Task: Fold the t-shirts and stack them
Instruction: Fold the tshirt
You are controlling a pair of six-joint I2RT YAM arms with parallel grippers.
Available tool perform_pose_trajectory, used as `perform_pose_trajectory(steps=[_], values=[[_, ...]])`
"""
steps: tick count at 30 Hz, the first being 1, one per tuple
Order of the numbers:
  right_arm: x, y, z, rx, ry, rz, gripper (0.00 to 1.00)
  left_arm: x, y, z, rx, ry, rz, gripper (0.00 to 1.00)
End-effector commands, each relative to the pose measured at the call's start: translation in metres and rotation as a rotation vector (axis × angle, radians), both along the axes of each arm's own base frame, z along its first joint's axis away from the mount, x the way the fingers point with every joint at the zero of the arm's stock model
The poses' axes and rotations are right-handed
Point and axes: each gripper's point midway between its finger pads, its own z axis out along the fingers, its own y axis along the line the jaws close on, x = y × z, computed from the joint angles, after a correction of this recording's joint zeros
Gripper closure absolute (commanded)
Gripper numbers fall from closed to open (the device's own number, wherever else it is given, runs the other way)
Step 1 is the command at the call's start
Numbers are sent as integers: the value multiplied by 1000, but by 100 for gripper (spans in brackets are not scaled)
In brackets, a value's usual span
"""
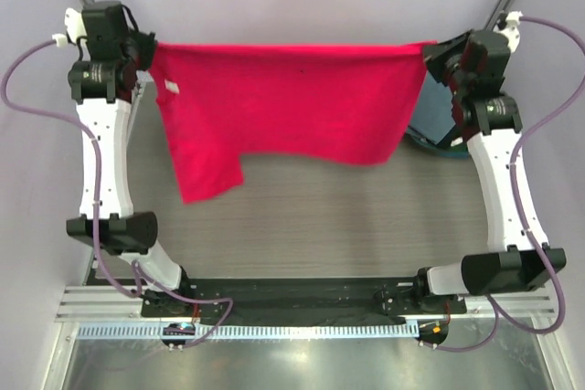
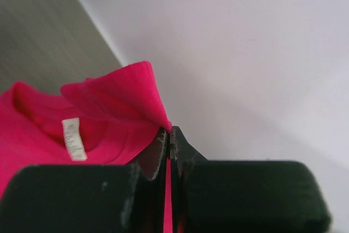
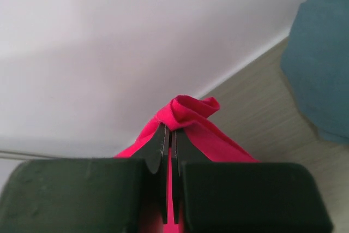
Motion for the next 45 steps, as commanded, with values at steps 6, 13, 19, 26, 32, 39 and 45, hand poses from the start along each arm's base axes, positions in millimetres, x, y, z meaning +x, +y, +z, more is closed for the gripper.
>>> perform_pose_trajectory(steps=[6,13,19,26,32,39,45], values=[[37,2,45,102,-120,129,99,30,21,39,7,-203,8,100],[68,11,-77,152,-2,200,99,47,-1,-85,-6,-91,-79,100],[52,2,-186,157,160,177,99,7,2,-196,21,82,-27,100],[-9,11,-286,194,312,192,99,-55,-3,-288,20,215,-57,100],[-76,8,-323,158,374,164,99,-114,-1,-332,75,298,-84,100],[-138,-1,-331,121,382,104,98,-169,-12,-353,18,295,-115,100],[-168,-8,-328,103,393,57,95,-211,-11,-370,-4,383,-70,100]])
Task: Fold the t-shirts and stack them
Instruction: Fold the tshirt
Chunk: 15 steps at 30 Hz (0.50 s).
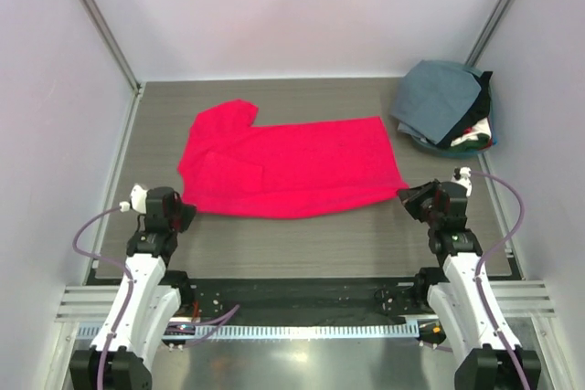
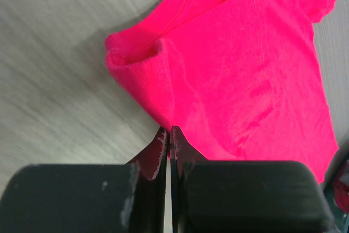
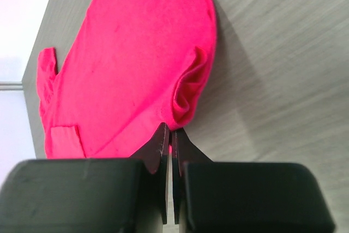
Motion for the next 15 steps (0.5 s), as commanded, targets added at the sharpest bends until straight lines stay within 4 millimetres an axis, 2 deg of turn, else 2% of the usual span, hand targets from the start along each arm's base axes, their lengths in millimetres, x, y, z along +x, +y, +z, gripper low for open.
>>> perform_pose_trajectory(steps=[1,3,4,7,9,11,12,13,15], values=[[-19,-12,-12,-42,73,-54,95,-22,6,-3,4,47,47,100],[-24,-14,-8,-44,68,-73,93,-28,10,-1,17,51,65,100],[-29,-16,-10,-48,85,-86,90,-32,12,3,22,46,79,92],[-35,-18,-7,-50,83,-99,82,-38,17,7,33,59,107,87],[-38,-18,-8,-54,78,-97,77,-41,15,6,20,81,101,86],[-38,-24,-9,-73,79,-128,75,-44,14,0,18,124,103,80],[-39,-25,-9,-74,81,-131,74,-46,15,-2,22,140,102,73],[-39,-26,-8,-74,84,-136,72,-47,15,-3,25,158,99,55],[-40,-26,-7,-75,85,-140,56,-48,15,-3,30,173,95,43]])
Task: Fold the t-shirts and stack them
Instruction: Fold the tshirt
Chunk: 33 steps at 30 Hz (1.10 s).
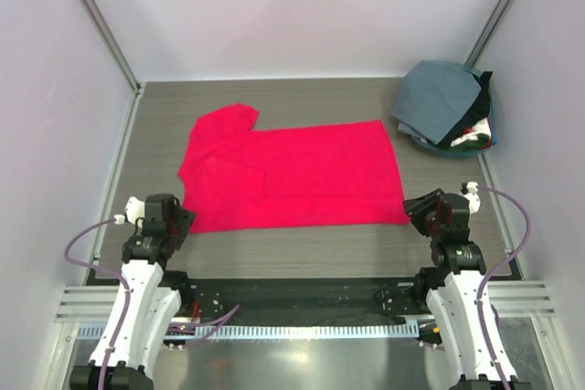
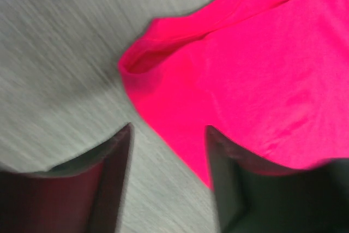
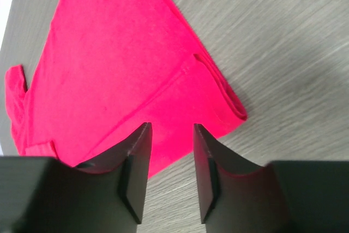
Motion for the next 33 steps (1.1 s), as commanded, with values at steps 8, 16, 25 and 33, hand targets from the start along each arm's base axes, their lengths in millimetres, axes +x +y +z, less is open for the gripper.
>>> perform_pose_trajectory(steps=[8,16,25,33], values=[[33,9,39,-99,-79,169,51,43,-8,57,68,-124,-160,26],[104,18,68,-154,-65,247,56,118,-52,107,-2,-246,-428,1],[213,47,66,-377,41,322,54,203,-49,120,21,-299,-404,0],[289,35,22,-550,206,302,53,269,-57,117,32,-309,-478,0]])
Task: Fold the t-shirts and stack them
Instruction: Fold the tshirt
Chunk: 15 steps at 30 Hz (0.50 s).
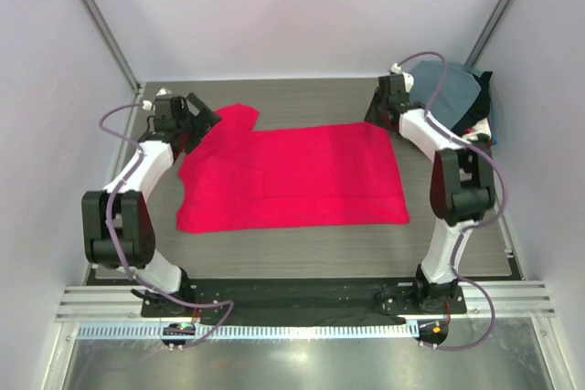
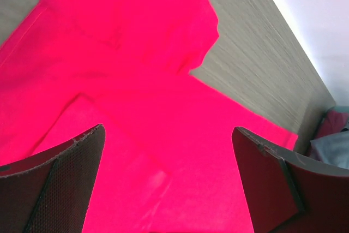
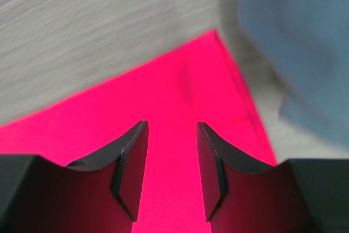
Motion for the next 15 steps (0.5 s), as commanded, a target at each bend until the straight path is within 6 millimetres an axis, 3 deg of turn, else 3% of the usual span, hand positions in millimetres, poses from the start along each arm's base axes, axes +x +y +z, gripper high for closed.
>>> perform_pose_trajectory(steps=[1,2,4,7,15], values=[[31,-21,9,-144,-1,-41,53,30,-5,21,26,-92,-59,0],[36,-24,-12,-178,45,-41,53,33,-4,19,36,-89,-55,0],[47,-29,-9,-215,48,-59,53,44,-3,20,55,-107,-65,0],[57,-30,-26,-231,75,-62,53,59,1,25,87,-128,-63,0],[67,-35,-54,-266,110,-74,52,94,30,22,262,-136,1,0]])
